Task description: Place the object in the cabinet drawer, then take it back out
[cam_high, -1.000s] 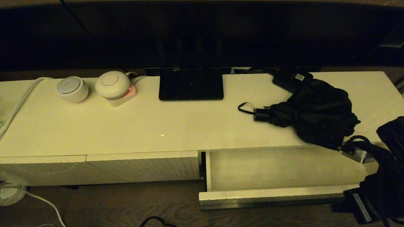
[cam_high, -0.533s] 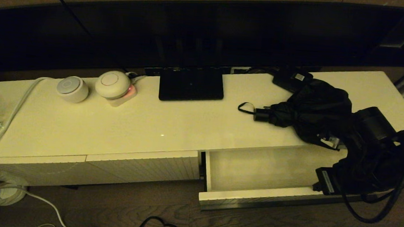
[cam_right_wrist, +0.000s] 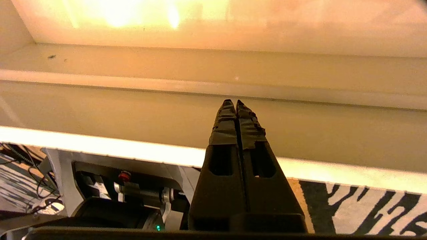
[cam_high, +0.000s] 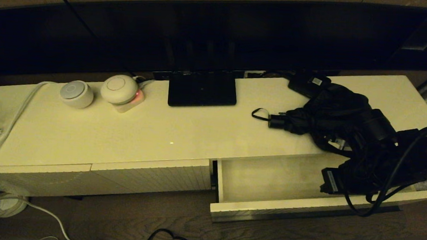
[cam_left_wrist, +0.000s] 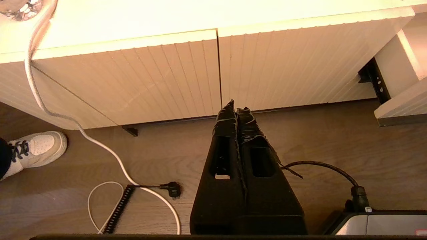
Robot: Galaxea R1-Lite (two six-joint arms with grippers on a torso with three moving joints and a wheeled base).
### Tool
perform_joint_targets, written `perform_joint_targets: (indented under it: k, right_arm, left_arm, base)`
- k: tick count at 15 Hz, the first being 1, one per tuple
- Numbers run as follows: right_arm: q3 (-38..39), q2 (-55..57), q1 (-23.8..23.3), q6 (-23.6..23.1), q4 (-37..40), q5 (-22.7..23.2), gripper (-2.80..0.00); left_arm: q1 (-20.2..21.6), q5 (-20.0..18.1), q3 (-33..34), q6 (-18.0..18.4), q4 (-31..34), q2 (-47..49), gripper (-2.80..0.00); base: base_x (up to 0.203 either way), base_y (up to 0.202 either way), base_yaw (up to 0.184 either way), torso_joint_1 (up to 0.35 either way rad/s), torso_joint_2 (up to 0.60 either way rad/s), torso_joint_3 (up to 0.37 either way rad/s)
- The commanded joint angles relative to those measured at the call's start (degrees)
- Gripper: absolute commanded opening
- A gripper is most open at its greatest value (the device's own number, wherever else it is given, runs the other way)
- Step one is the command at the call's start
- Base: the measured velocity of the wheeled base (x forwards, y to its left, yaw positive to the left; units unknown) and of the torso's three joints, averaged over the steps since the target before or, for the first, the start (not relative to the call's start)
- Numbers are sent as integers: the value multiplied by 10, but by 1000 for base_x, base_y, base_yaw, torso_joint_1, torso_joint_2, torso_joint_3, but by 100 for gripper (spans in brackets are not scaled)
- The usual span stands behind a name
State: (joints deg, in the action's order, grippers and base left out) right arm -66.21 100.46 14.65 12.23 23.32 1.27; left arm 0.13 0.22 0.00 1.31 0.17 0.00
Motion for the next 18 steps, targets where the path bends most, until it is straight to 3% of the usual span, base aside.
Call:
perform_joint_targets:
  k: [1, 7, 12, 18]
  right_arm:
    - [-2, 6, 0, 0, 2, 0, -280]
    - [37, 19, 0, 1, 10, -21, -280]
    - [48, 7, 1, 1, 95, -18, -280]
    - [109, -5, 28, 20, 107, -18, -280]
  left_arm:
    - [0, 0, 2, 0, 0, 0, -280]
    - [0, 0, 2, 0, 0, 0, -280]
    - [0, 0, 2, 0, 0, 0, -280]
    - [0, 0, 2, 0, 0, 0, -280]
  base:
    - [0, 0, 0, 0, 0, 0]
    - [0, 0, 0, 0, 0, 0]
    - [0, 0, 0, 0, 0, 0]
    - [0, 0, 0, 0, 0, 0]
